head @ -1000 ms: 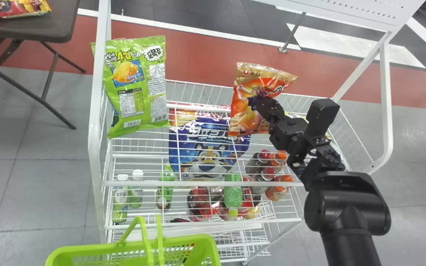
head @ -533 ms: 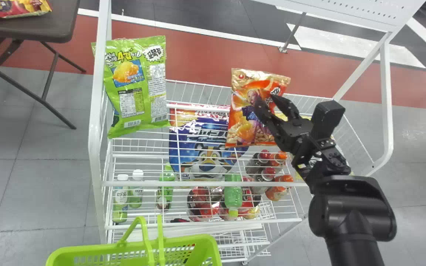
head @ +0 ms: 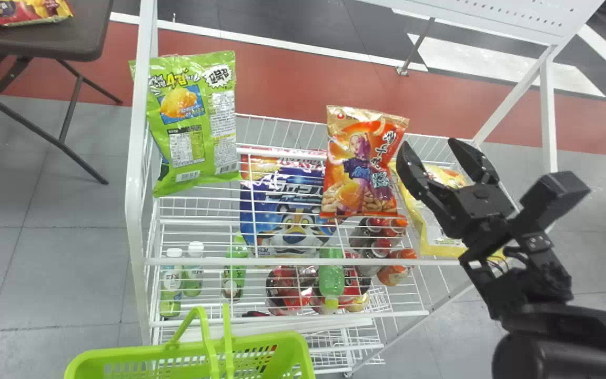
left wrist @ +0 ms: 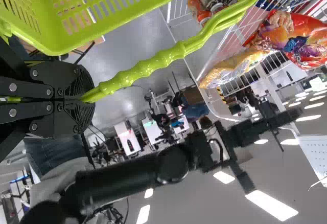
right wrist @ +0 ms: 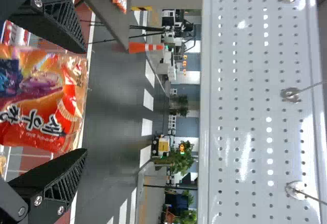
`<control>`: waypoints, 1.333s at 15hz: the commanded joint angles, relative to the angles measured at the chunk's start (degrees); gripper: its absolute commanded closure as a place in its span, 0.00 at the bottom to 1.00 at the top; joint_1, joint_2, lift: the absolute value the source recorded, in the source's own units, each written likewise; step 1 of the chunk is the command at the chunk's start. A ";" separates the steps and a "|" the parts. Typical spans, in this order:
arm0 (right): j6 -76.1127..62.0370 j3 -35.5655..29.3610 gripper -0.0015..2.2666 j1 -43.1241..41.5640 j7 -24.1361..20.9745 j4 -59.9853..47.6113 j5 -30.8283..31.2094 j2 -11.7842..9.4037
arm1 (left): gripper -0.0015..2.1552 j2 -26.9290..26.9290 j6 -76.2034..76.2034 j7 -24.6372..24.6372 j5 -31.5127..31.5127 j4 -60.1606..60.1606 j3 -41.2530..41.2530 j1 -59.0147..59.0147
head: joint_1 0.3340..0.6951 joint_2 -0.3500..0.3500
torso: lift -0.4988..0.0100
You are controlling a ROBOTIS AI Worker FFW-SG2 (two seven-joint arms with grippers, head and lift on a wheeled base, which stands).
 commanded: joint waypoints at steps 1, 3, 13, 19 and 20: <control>6.85 -1.44 0.06 3.81 1.53 -6.42 -1.20 1.76 | 0.99 0.08 0.51 0.03 0.00 0.28 0.17 -0.17 | 1.00 0.00 | 0.97; 7.20 -3.19 0.06 6.97 5.31 -8.88 -4.45 4.05 | 0.99 0.17 0.51 -0.58 0.00 0.37 0.25 -0.17 | 1.00 0.00 | 0.97; -11.61 3.57 0.05 20.59 11.29 -7.74 -7.17 7.83 | 0.99 0.08 2.62 0.12 -0.09 0.37 -0.10 -1.05 | 1.00 0.00 | 0.97; -23.56 10.34 0.05 23.49 8.48 -1.41 -0.85 7.92 | 0.99 0.08 2.62 -0.49 -0.18 0.37 -0.27 -1.05 | 1.00 0.00 | 0.97; -25.50 11.48 0.05 24.02 7.51 -0.71 -0.85 8.18 | 0.99 0.17 2.62 -0.32 -0.18 0.37 -0.27 -1.05 | 1.00 0.00 | 0.97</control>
